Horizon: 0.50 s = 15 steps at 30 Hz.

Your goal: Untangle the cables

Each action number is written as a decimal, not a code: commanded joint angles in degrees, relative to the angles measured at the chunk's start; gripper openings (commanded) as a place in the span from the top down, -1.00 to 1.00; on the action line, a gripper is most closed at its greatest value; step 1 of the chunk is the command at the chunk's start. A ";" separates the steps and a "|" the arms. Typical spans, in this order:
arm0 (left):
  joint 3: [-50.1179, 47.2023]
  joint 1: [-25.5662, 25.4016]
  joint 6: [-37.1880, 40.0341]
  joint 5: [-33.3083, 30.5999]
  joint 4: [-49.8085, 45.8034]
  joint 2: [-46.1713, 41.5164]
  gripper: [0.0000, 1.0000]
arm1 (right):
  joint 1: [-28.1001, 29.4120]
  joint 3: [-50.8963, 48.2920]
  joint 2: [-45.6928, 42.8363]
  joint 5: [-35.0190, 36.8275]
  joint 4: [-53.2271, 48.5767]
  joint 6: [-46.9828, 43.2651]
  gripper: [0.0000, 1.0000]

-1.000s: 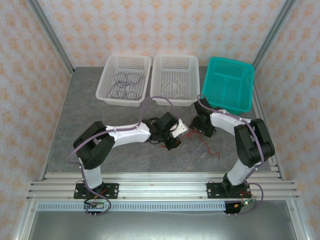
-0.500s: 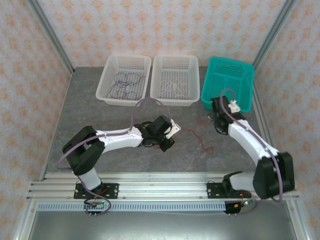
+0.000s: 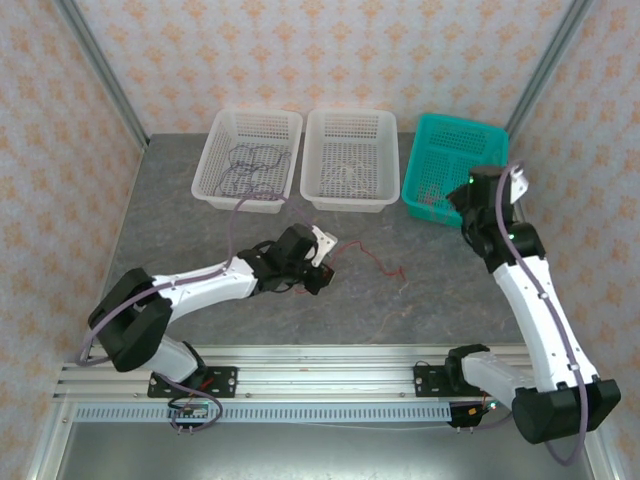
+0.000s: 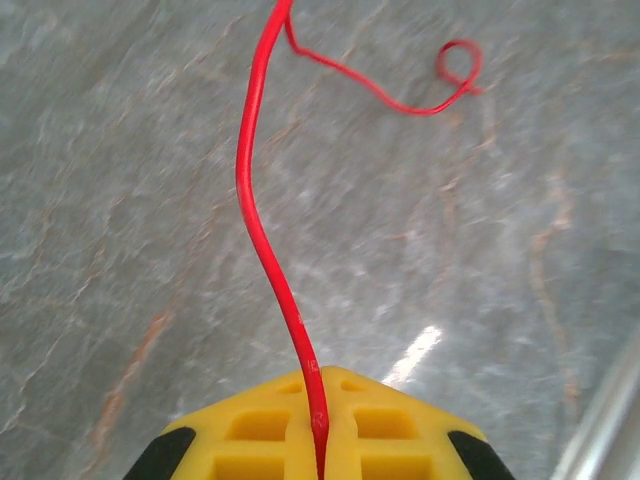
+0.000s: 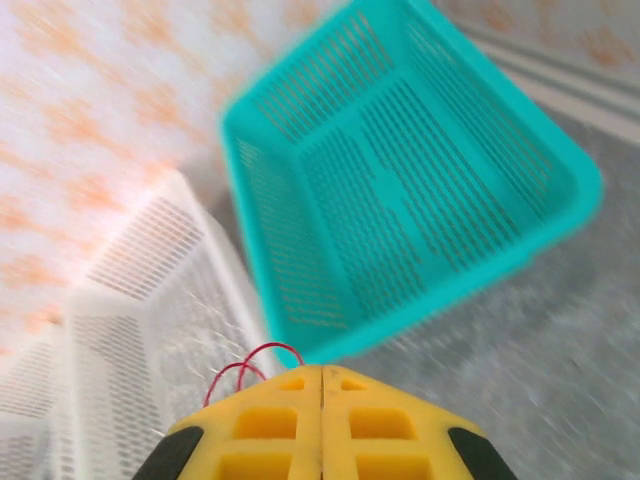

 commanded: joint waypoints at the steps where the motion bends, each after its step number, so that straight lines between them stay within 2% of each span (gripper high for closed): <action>1: 3.42 -0.26 -3.42 3.11 2.80 -4.35 1.00 | -0.27 6.94 4.82 5.33 0.23 -4.60 1.00; 9: 14.80 -0.35 -4.75 -4.37 -7.62 -7.65 1.00 | -2.79 16.05 23.75 11.02 6.95 -7.67 1.00; 15: 22.44 -0.34 -5.97 -6.38 -8.81 -6.94 1.00 | -6.75 17.72 33.68 8.96 7.49 -4.63 1.00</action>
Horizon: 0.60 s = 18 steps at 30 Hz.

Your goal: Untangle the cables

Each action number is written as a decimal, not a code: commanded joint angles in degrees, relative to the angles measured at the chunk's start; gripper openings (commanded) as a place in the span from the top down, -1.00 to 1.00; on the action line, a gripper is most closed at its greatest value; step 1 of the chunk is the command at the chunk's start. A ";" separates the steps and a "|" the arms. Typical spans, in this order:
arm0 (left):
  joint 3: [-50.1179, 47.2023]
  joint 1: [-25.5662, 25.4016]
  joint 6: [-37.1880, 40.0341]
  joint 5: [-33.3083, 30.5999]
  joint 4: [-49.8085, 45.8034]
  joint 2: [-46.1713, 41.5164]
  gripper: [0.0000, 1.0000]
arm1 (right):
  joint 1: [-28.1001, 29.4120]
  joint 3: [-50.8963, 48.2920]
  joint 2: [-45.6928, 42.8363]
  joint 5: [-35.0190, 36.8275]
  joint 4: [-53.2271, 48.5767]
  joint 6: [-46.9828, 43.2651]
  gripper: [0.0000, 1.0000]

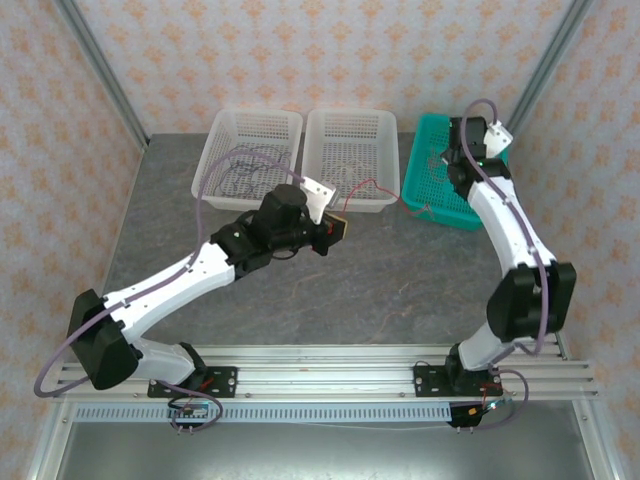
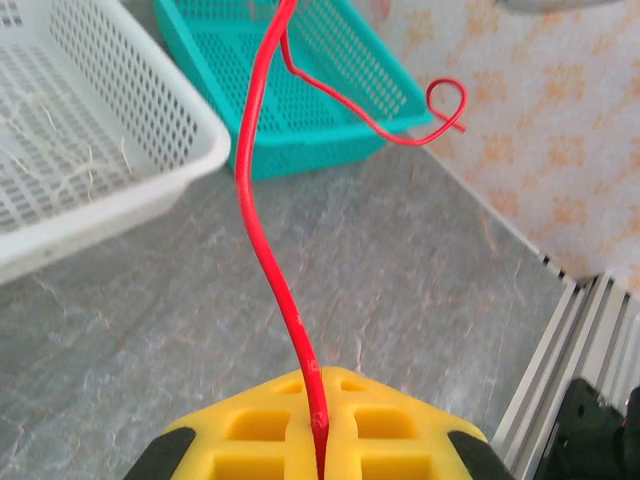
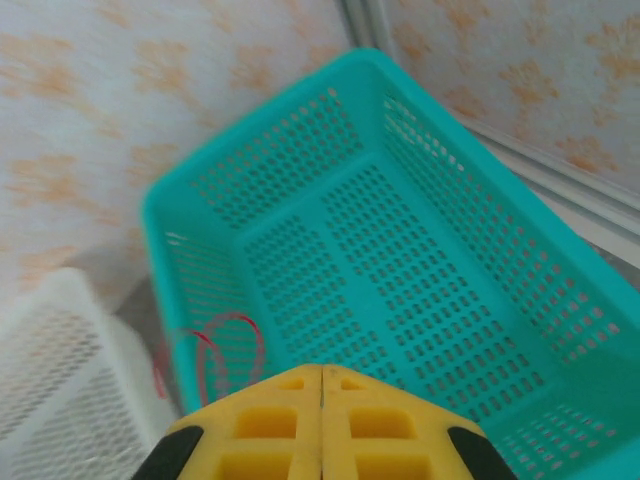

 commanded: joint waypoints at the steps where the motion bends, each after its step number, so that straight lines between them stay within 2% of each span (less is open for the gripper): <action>1: 4.81 -0.35 -1.47 -3.16 -2.93 0.10 1.00 | -2.42 2.15 2.77 -0.27 0.78 1.13 0.92; 4: 8.90 -0.35 -2.56 -5.15 -3.37 2.09 1.00 | -3.39 2.34 4.65 -5.35 -0.20 0.24 0.13; 5: 10.51 -0.35 -3.05 -5.91 -3.58 3.16 1.00 | -3.39 2.83 4.59 -5.80 -1.57 0.27 -0.05; 6: 12.17 -0.35 -3.70 -6.74 -4.17 4.25 1.00 | -3.40 3.17 4.08 -5.84 -2.76 0.55 -0.14; 11: 21.68 -0.40 -7.76 -9.85 -4.86 12.25 1.00 | -3.44 -1.31 -6.74 -5.23 -3.79 3.00 -0.46; 18: 35.79 -0.43 -8.40 -12.78 -2.62 27.25 1.00 | -2.99 -14.31 -31.18 -6.76 -3.04 7.70 -0.51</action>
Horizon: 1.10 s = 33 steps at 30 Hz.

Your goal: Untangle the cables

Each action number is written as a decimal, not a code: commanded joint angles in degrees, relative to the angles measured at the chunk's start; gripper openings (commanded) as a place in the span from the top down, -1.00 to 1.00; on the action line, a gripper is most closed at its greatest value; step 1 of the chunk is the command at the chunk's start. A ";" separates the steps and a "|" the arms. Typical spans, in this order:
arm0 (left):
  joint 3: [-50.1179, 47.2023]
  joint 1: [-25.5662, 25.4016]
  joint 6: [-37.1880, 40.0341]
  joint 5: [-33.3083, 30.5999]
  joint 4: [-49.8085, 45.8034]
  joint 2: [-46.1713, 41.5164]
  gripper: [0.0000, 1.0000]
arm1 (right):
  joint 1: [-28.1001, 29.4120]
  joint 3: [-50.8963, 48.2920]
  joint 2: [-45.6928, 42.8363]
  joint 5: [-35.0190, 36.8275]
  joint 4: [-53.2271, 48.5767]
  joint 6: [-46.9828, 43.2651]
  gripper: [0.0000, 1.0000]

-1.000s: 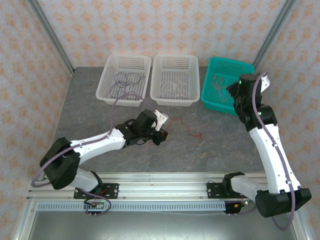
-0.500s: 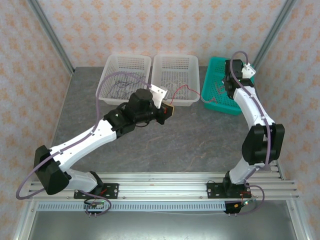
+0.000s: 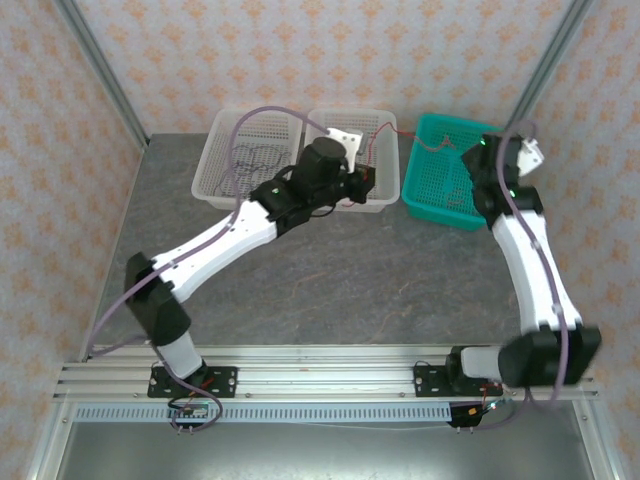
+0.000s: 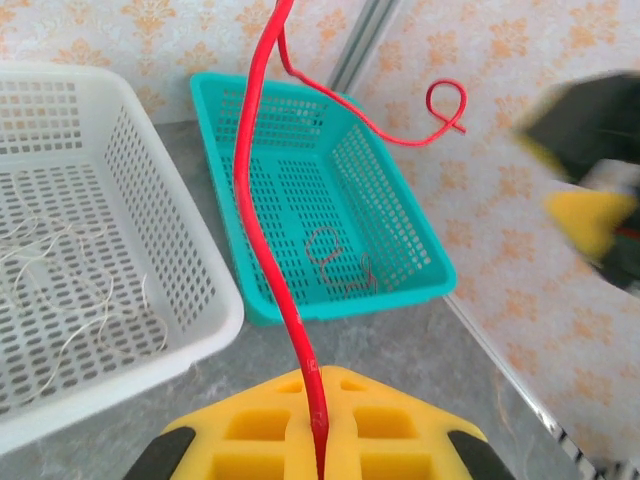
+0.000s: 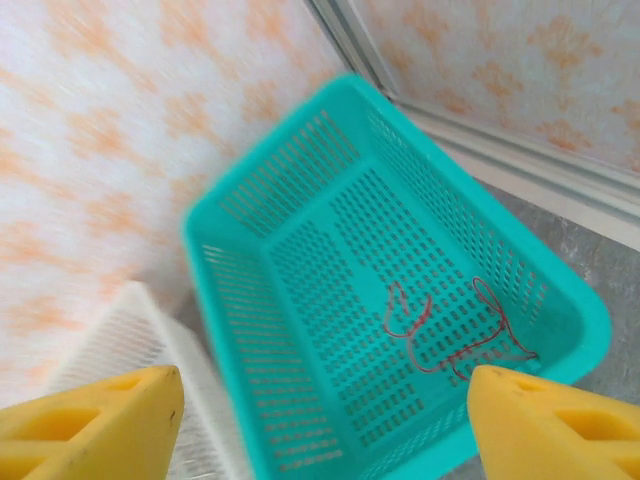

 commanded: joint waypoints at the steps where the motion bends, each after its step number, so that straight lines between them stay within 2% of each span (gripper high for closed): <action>1: 8.28 -0.43 -1.05 -3.36 0.67 7.37 1.00 | 0.73 -5.82 -11.92 -0.22 -1.03 2.77 -0.50; 6: 23.92 -0.39 -2.73 -3.79 -0.97 21.61 1.00 | 2.52 -10.08 -23.94 -2.67 -6.99 -0.03 -0.53; 13: 52.96 -1.05 -8.21 -4.23 -6.68 44.42 1.00 | 2.87 -13.14 -31.26 -4.48 -14.60 -0.66 -0.55; 16: 57.56 -1.72 -11.63 -4.35 -3.03 50.40 1.00 | 2.90 -13.09 -32.09 -3.43 -16.45 -1.94 -0.55; 20: 57.84 -2.16 -14.15 -5.97 3.25 54.19 1.00 | 2.88 -13.59 -32.34 -3.80 -17.07 -3.05 -0.56; 21: 57.84 -2.15 -14.44 -5.99 4.27 54.72 0.86 | 2.90 -13.74 -32.30 -3.88 -17.10 -3.15 -0.56; 25: 58.01 -2.15 -13.42 -5.07 6.20 54.56 0.04 | 2.90 -14.65 -32.14 -4.12 -16.91 -3.71 -0.57; 30: 57.44 -2.13 -7.16 -3.99 1.34 48.11 -0.33 | 2.89 -17.52 -32.07 -3.35 -16.22 -4.00 -0.59; 33: 51.96 -2.19 -2.25 -3.61 -0.80 40.01 -0.51 | 2.90 -20.44 -32.01 -3.21 -14.67 -4.14 -0.58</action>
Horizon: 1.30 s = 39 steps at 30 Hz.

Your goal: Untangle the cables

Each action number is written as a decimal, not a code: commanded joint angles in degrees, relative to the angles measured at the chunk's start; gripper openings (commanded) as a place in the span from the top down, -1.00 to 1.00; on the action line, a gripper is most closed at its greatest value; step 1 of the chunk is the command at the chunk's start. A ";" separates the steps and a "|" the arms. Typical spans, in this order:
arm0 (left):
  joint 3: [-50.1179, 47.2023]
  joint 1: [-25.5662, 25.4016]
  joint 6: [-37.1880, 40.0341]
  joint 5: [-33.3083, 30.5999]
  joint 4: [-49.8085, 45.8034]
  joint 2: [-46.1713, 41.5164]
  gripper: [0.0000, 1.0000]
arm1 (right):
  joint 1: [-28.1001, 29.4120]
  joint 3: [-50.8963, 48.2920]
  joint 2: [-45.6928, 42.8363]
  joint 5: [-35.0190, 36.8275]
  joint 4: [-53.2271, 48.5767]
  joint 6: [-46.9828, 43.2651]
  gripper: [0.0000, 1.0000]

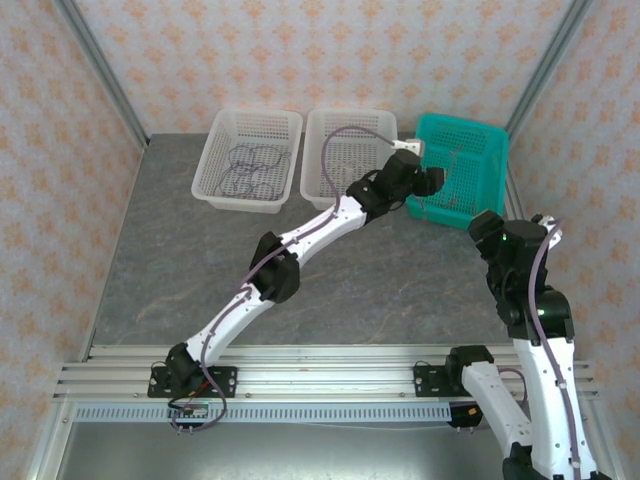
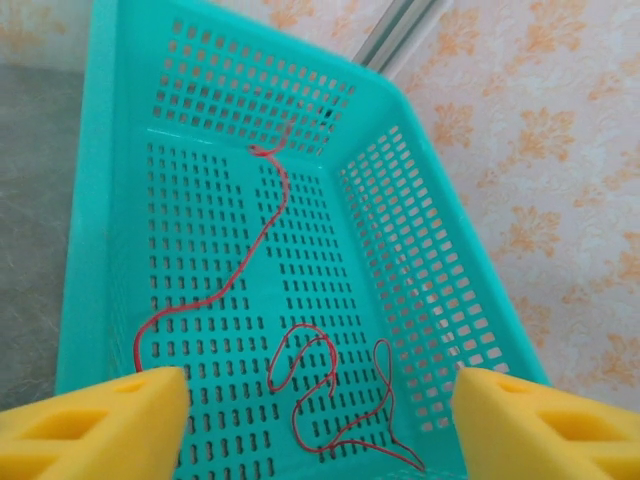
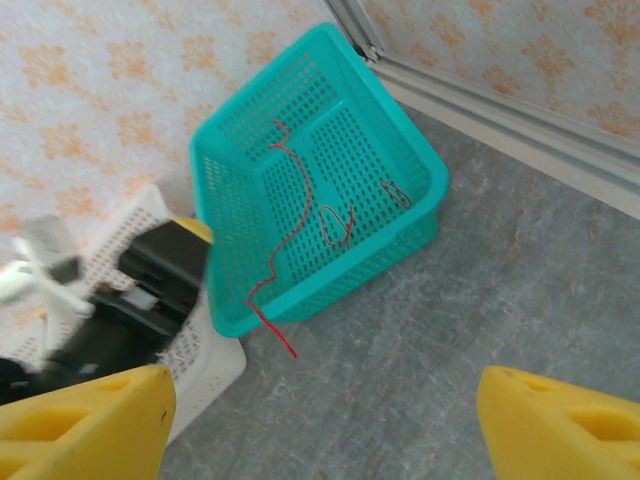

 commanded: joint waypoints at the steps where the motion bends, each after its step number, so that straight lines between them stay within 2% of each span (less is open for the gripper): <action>1: -7.09 0.13 6.95 0.18 0.69 -16.19 -0.56 | 0.39 -3.44 -0.05 0.27 1.43 -1.55 -0.59; 5: -40.94 1.88 9.11 -0.56 20.02 -37.62 -0.74 | 0.40 -10.27 -0.16 -3.08 7.63 -6.74 -0.59; 6: -46.64 2.46 9.67 -0.81 21.97 -41.95 -0.75 | 0.40 -12.17 -0.31 -3.98 9.62 -8.72 -0.60; 12: -75.13 3.11 21.34 -8.06 18.22 -67.43 -0.84 | 0.49 -26.28 -0.36 -3.73 26.23 -18.72 -0.64; 15: -87.84 3.12 25.00 -14.50 16.30 -79.59 -0.89 | 0.75 -34.92 -0.25 -3.25 40.19 -24.61 -0.64; 17: -95.40 3.16 25.86 -21.10 15.02 -86.95 -0.99 | 0.62 -35.88 1.10 -1.64 44.73 -26.59 -0.69; 20: -105.71 3.92 27.59 -30.29 13.42 -96.90 -1.00 | 0.54 -40.93 5.56 -1.43 60.32 -30.85 -0.75; 25: -118.94 5.66 31.25 -42.21 12.99 -110.02 -1.00 | 0.75 -42.39 23.61 -0.49 78.50 -33.72 -0.84; 26: -120.59 6.44 31.48 -43.92 12.98 -111.48 -1.00 | 0.84 -41.22 25.93 -1.07 79.06 -34.42 -0.85; 28: -123.77 9.14 31.32 -46.48 13.79 -113.06 -1.00 | 1.01 -41.36 34.01 -0.78 91.31 -35.66 -0.90; 30: -126.02 12.35 31.40 -46.95 15.82 -112.02 -1.00 | 1.33 -37.37 38.28 0.62 89.31 -39.32 -0.97; 32: -127.93 16.17 33.49 -45.41 19.99 -109.35 -1.00 | -1.53 -39.24 51.54 -1.53 106.96 -37.63 -0.98; 33: -129.08 18.14 34.69 -45.08 23.21 -107.97 -1.00 | -2.08 -39.84 55.31 0.12 114.56 -36.72 -0.99; 34: -130.23 20.53 34.74 -44.22 26.56 -106.46 -1.00 | -2.79 -37.90 48.77 -0.90 99.32 -35.42 -0.98; 35: -131.44 23.05 33.71 -42.50 29.21 -105.29 -1.00 | -3.09 -35.74 46.69 -1.06 92.58 -34.85 -0.99; 36: -132.70 26.44 31.62 -40.32 32.61 -103.48 -1.00 | -3.20 -37.63 51.03 0.61 103.05 -34.67 -0.98; 37: -133.80 29.38 30.19 -37.50 35.87 -101.14 -1.00 | -2.92 -38.51 51.86 2.90 106.38 -34.39 -0.98; 39: -135.03 32.98 30.79 -34.01 42.82 -95.31 -1.00 | -2.83 -36.22 47.58 4.91 94.88 -32.95 -0.98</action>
